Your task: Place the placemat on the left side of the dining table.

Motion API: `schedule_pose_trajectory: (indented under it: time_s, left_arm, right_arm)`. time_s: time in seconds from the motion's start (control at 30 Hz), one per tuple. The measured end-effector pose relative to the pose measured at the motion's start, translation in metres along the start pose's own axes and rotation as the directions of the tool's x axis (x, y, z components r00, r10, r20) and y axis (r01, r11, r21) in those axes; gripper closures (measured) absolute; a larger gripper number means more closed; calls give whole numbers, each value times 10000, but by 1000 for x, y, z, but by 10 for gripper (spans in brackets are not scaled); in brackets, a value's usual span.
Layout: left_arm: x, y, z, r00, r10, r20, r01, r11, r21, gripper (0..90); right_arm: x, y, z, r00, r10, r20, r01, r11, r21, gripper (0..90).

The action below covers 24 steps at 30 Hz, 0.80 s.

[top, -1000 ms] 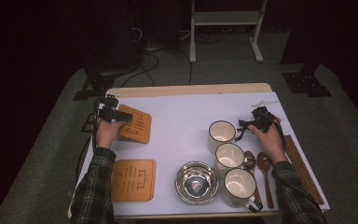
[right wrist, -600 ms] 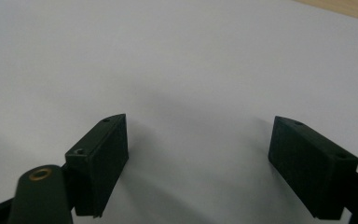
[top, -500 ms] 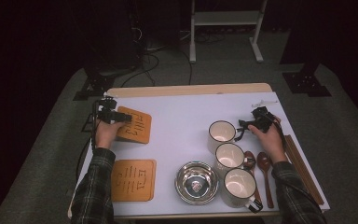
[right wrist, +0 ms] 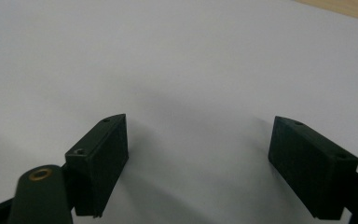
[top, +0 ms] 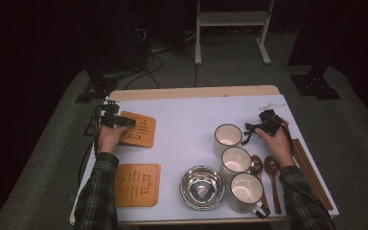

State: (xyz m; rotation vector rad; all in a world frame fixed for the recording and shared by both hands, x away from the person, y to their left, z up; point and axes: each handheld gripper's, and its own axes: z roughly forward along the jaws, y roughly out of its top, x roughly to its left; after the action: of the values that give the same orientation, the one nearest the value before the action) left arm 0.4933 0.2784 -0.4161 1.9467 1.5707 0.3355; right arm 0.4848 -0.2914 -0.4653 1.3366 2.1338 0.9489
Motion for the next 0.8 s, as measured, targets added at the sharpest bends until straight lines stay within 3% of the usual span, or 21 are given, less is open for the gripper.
schedule_pose_trajectory:
  time_s: [0.13, 0.8]
  left_arm:
    - [4, -2, 2, 9997, -218, 100, 218, 9998, 13, 322]
    - [10, -5, 13, 9998, -139, -157, 144, 9993, 352, 257]
  right_arm:
    - [0, 0, 0, 10000, -3, 2, 3, 10000, -1, 184]
    - [0, 0, 0, 10000, 2, 3, -2, 10000, 6, 184]
